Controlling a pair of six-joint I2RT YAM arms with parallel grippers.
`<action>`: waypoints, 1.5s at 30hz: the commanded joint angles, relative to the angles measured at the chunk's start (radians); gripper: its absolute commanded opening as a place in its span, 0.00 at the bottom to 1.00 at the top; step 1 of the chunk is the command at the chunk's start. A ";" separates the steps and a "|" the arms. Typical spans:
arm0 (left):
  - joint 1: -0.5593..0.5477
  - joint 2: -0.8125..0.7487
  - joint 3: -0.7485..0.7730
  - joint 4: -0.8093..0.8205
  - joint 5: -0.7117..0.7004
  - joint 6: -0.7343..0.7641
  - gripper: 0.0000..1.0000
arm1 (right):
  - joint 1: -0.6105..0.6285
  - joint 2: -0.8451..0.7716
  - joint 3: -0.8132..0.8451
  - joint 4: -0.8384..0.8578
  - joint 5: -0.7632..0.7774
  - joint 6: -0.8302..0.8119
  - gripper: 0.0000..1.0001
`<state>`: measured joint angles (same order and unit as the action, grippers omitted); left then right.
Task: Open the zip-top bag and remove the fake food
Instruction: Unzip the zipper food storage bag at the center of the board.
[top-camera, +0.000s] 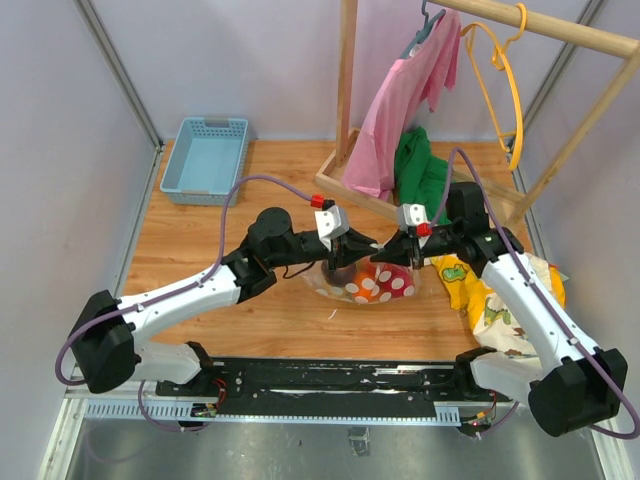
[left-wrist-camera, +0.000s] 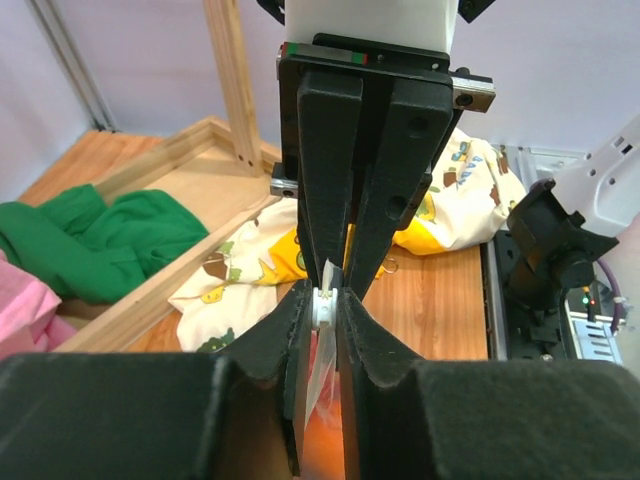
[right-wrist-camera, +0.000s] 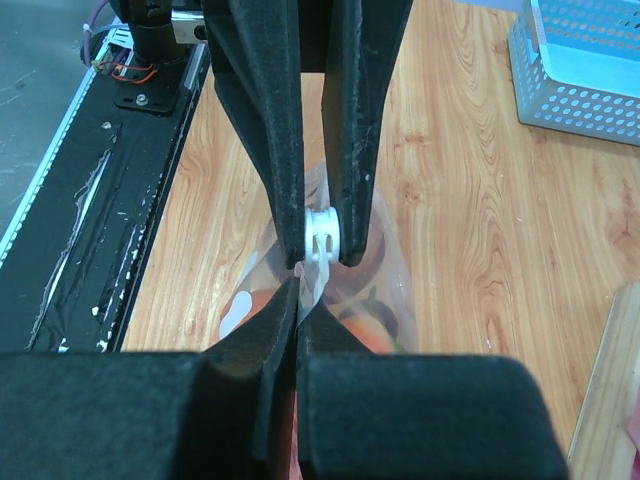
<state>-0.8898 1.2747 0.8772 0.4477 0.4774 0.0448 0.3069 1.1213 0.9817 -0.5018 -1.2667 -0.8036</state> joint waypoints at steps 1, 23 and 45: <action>-0.009 0.017 0.021 0.018 0.024 0.005 0.13 | -0.015 -0.032 -0.018 0.015 -0.033 0.017 0.01; -0.009 -0.041 -0.039 0.073 -0.021 -0.049 0.00 | -0.009 -0.065 -0.237 0.657 0.002 0.564 0.56; -0.009 -0.028 -0.048 0.105 -0.028 -0.062 0.00 | 0.075 -0.075 -0.366 1.021 0.119 0.824 0.70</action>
<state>-0.8925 1.2575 0.8391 0.5003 0.4606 -0.0082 0.3470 1.0637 0.6228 0.4667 -1.1252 0.0204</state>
